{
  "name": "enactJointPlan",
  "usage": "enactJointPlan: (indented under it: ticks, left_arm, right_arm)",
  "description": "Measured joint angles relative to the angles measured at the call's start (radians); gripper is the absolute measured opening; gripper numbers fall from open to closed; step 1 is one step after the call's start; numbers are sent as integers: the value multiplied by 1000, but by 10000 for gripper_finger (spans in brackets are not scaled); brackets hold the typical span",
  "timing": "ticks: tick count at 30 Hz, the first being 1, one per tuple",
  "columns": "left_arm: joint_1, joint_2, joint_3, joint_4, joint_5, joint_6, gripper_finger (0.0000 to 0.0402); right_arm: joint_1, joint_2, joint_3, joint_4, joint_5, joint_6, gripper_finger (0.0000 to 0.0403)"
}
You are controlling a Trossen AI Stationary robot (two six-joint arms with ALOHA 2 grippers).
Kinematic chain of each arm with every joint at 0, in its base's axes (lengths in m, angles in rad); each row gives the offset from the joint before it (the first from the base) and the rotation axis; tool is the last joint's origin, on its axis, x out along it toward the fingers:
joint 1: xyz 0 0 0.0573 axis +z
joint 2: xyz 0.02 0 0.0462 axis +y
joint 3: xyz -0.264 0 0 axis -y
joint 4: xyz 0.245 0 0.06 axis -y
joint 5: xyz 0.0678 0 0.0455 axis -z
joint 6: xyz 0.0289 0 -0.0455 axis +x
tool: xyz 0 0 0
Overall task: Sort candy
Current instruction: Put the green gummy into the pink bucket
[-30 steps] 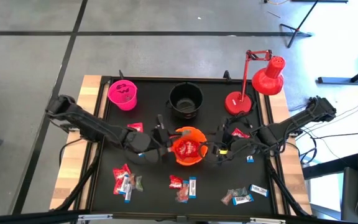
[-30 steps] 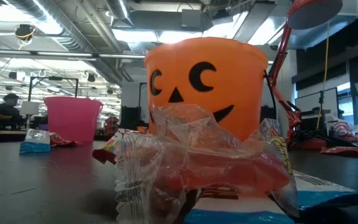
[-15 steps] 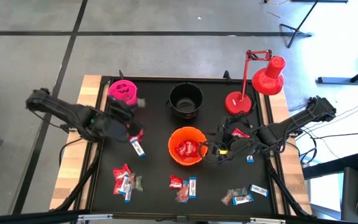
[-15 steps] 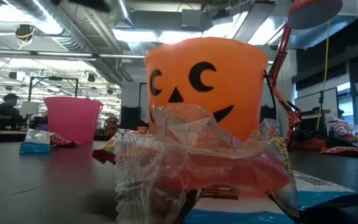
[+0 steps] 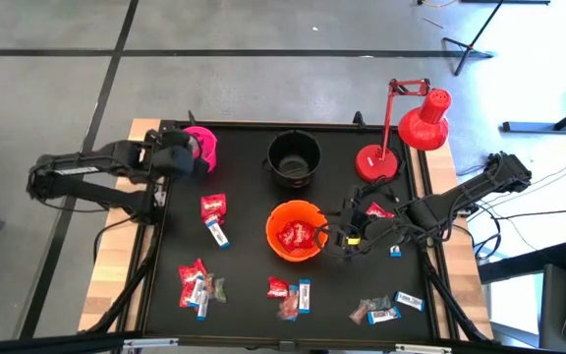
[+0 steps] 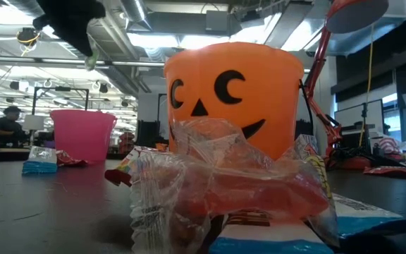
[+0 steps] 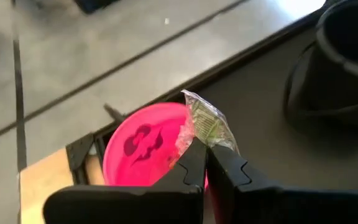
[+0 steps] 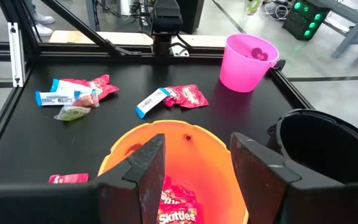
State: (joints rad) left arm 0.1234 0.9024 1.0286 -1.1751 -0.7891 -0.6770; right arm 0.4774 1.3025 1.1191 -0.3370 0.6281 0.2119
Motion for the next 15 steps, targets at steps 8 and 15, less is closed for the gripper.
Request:
enactJointPlan:
  ticks: [8, 15]
  left_arm:
    - [251, 27, 0, 4, 183, 138, 0]
    - [370, 92, -1, 34, 240, 182, 0]
  right_arm:
    - [0, 0, 0, -2, 0, 0, 177]
    - [0, 0, 0, -2, 0, -1, 177]
